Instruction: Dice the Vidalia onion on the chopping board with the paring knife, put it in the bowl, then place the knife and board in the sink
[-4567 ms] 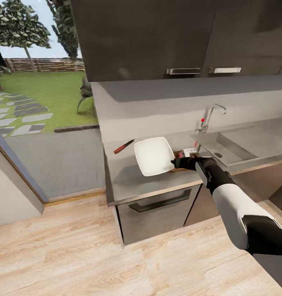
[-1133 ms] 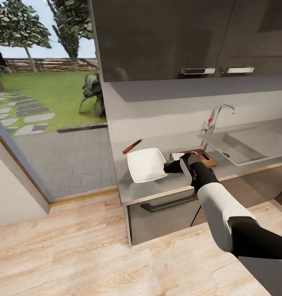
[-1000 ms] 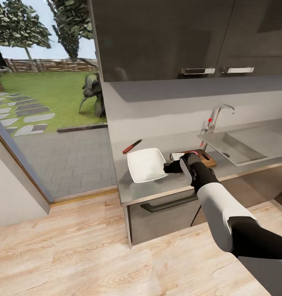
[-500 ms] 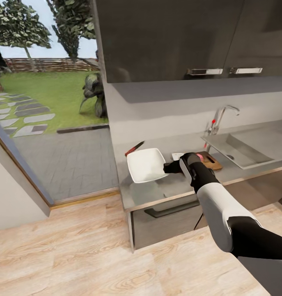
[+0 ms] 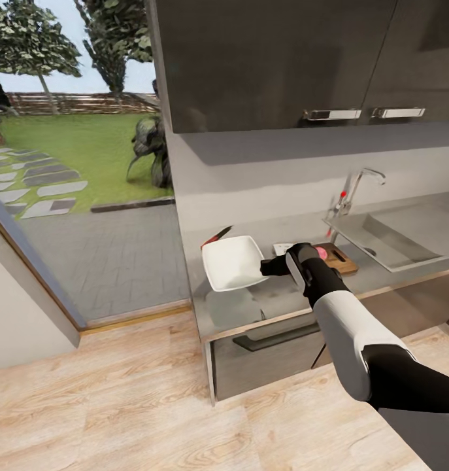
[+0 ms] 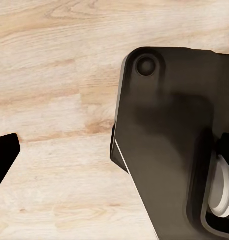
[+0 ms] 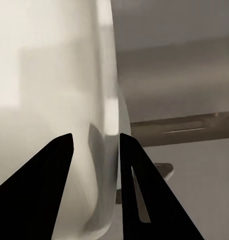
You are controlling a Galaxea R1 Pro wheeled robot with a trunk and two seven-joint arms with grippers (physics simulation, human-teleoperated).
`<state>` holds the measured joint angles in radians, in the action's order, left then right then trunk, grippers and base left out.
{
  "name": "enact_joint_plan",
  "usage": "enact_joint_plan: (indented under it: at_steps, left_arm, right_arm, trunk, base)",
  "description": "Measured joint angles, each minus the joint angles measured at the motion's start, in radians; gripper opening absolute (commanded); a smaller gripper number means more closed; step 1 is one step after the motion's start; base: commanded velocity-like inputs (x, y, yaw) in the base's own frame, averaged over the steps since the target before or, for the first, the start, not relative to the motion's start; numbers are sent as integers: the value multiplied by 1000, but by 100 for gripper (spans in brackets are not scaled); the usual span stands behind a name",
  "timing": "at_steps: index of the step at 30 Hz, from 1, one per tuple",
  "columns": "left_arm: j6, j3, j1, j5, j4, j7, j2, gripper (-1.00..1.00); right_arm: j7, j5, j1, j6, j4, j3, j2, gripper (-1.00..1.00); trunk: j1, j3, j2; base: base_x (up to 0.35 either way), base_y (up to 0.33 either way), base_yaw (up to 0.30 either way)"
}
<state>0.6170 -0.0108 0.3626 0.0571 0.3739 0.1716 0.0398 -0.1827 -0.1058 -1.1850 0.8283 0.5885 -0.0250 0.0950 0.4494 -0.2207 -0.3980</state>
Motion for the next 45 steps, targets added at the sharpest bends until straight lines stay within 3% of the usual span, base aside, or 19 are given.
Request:
enact_joint_plan:
  at_steps: [30, 45]
  left_arm:
    - [0, 0, 0, 0, 0, 0, 0, 100]
    - [0, 0, 0, 0, -1, 0, 0, 100]
  right_arm:
    - [3, 2, 0, 1, -2, 22, 13, -100]
    - [2, 3, 0, 1, -2, 21, 12, -100]
  trunk:
    - [0, 0, 0]
    - [0, 0, 0]
  base:
    - [0, -42, 0]
    - [0, 0, 105]
